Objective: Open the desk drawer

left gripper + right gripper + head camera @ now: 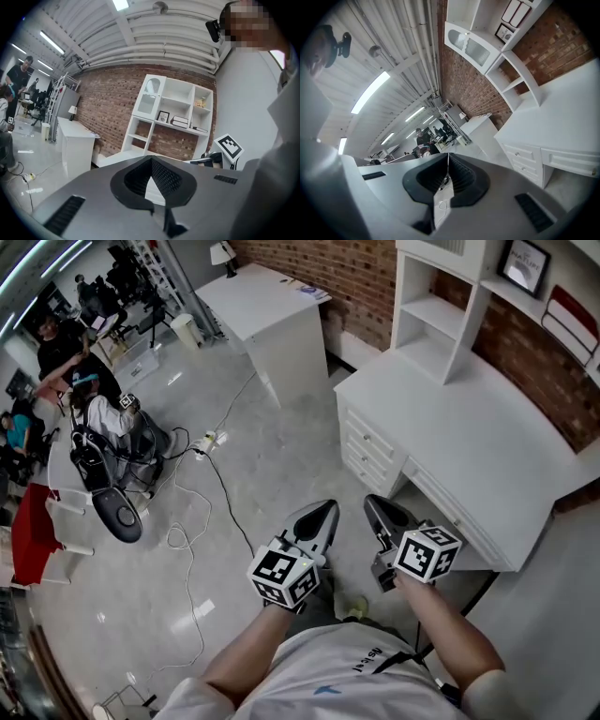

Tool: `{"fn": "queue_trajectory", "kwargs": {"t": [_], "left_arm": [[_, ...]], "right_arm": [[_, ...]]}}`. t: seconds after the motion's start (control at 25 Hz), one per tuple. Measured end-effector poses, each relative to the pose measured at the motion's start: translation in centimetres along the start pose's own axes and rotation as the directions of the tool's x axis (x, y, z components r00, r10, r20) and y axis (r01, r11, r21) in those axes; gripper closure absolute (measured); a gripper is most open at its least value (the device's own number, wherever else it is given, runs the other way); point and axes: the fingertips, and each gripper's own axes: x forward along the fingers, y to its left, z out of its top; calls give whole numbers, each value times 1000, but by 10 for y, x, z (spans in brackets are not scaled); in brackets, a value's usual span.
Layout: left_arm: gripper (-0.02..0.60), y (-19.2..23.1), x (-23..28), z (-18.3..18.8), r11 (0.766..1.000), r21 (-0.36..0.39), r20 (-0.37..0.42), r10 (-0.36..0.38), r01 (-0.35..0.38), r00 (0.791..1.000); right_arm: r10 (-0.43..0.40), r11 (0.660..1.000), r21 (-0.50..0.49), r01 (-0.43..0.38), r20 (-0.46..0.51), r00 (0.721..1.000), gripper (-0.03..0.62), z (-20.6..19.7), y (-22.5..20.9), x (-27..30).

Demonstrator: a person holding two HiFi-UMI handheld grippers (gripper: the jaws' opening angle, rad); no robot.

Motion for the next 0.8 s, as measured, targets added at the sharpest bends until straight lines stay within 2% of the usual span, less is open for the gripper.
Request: {"fn": "queue_trajectory", "kwargs": {"t": [0.44, 0.6, 0.8], "left_arm": [[569, 93, 86, 0, 991, 34, -56, -129, 131, 990], [569, 129, 108, -13, 981, 42, -91, -184, 188, 979], [569, 163, 122, -43, 975, 11, -121, -219, 222, 968]], "right_arm": [[-153, 978, 147, 146, 33, 988, 574, 16, -73, 108], [-220, 947, 254, 196, 68, 973, 574, 10, -105, 142], [-290, 896, 376, 235, 98, 952, 574, -15, -138, 164]]}}
